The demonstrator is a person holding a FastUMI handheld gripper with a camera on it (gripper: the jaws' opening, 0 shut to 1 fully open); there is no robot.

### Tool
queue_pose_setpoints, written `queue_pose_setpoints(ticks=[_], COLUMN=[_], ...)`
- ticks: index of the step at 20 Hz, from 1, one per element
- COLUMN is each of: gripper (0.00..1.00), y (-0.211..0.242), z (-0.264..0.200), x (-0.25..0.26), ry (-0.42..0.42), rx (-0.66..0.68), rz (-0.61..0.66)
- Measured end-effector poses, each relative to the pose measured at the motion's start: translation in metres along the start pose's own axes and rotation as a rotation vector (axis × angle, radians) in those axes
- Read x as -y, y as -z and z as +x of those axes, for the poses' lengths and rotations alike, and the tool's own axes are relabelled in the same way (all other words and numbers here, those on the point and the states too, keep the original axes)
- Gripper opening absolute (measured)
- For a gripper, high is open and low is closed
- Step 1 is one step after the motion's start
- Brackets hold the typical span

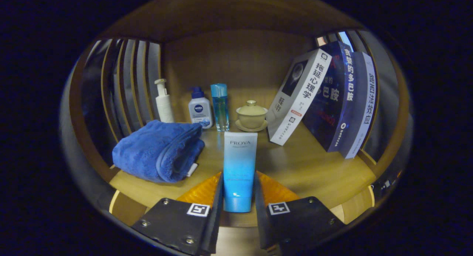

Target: Pull open the drawer, take out the items inside it, and place them on the countertop above the cabinet.

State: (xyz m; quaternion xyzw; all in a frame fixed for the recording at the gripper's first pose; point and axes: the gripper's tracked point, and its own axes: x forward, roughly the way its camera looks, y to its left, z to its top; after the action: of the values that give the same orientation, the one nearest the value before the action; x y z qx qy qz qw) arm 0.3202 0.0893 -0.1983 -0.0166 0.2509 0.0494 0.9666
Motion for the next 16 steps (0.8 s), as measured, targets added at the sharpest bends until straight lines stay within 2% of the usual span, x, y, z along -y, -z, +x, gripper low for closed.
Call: queue_pose_setpoints(ticks=[4, 10, 11, 16], gripper=[0.45, 0.72, 0.75, 0.99], y=[-0.011, -0.034, -0.037, -0.036], z=[-0.005, -0.048, -0.059, -0.13], x=[0.005, 0.007, 0.006, 0.005], ry=[0.022, 0.019, 0.009, -0.005], rx=[0.044, 0.115, 0.13, 0.213], rz=[0.03, 0.064, 0.058, -0.01])
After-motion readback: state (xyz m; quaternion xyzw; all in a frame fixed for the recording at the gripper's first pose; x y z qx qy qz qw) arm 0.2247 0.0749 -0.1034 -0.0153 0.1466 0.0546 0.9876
